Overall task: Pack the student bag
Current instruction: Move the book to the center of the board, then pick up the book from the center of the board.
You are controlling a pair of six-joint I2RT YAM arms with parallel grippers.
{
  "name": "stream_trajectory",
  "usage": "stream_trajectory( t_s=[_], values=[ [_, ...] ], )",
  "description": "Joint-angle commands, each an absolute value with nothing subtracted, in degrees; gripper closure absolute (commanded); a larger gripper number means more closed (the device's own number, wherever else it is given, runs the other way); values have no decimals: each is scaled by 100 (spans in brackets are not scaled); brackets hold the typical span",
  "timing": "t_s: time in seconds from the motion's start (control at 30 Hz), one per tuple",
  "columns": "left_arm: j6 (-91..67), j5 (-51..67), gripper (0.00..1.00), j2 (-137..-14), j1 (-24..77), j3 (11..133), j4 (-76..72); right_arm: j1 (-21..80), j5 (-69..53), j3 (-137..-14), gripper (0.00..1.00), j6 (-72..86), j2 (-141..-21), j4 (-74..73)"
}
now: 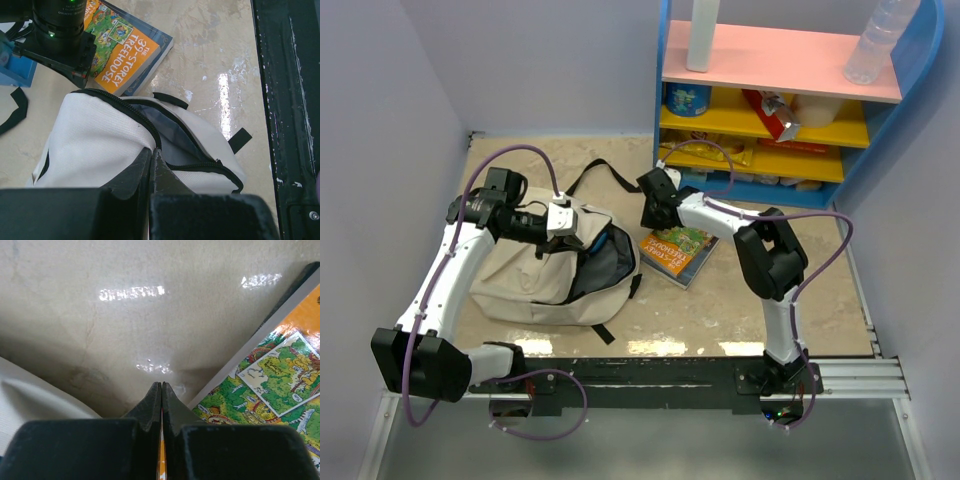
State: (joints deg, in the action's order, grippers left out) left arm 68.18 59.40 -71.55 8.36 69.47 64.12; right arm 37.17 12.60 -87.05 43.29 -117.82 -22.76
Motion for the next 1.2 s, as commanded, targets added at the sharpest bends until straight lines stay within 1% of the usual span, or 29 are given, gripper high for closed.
stream_trajectory(
  t_s=[0.0, 0.5, 0.83, 1.17],
  values=[
    [7005, 6434, 100, -6978, 817, 6970, 6267, 3683, 1450, -8578, 100, 4333, -11654, -2233],
    [7014, 6425, 100, -6978, 817, 6961, 6302, 3331, 1450, -7647, 100, 4403, -10882, -2031],
    [7040, 6416, 100, -6970, 809, 6952, 6328, 3261, 1397, -7515, 100, 4377, -10635, -1995],
    [7049, 6390, 100, -6952, 800, 6970, 6337, 2962, 1178, -7234, 100, 4377, -10530, -1960]
  ],
)
